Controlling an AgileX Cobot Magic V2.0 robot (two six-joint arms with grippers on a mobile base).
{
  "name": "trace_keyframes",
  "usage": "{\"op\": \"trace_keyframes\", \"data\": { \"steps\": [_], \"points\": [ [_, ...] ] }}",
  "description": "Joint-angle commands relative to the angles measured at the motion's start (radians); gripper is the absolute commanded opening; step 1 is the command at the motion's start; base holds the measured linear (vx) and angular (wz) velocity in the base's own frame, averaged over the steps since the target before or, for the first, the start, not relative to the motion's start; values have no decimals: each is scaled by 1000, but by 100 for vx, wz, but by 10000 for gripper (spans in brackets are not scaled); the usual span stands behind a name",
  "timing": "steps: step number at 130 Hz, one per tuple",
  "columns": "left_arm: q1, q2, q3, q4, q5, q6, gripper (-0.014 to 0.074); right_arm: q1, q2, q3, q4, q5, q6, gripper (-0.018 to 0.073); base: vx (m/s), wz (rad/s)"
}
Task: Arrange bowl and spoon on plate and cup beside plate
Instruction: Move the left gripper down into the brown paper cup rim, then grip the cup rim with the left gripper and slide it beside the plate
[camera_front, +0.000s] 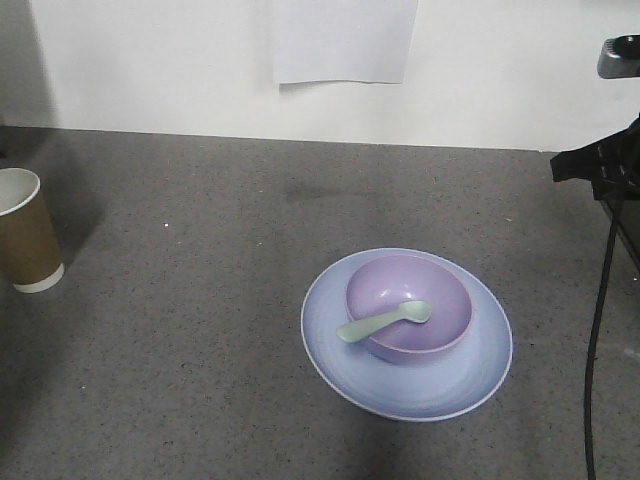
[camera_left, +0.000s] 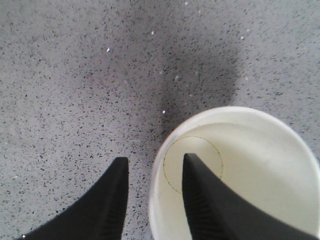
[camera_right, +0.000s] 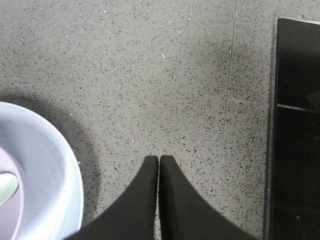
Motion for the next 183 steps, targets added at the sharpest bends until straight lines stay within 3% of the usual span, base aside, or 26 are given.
{"op": "trace_keyframes", "data": {
  "steps": [1,26,38,48,57,69,82,96,147,183],
  "points": [
    [0,-26,-26,-11,-42,-1,268,-5,-36,-31,-8,-43,2,-6,0,0],
    [8,4,-26,-12,-44,-1,246,-5,-36,-31,-8,-43,2,-6,0,0],
    [8,13,-26,-12,-53,4,189,-5,-36,-31,-8,-43,2,-6,0,0],
    [8,13,-26,-23,-61,38,92,-5,-36,-31,-8,-43,2,-6,0,0],
    [8,13,-28,-67,-53,91,-10,-5,-36,-31,-8,-43,2,-6,0,0],
    [2,9,-28,-148,-35,179,-8,-5,-36,-31,-8,-43,2,-6,0,0],
    [-18,2,-29,-207,-32,213,-8,-5,-36,-31,-8,-43,2,-6,0,0],
    [-76,-11,-42,-210,-34,218,-8,-5,-36,-31,-8,-43,2,-6,0,0],
    [-400,-14,-90,-208,-89,218,-8,-5,-36,-31,-8,-43,2,-6,0,0],
    [-544,16,-109,-200,-89,207,-8,-5,-36,-31,-8,-43,2,-6,0,0]
  ]
}}
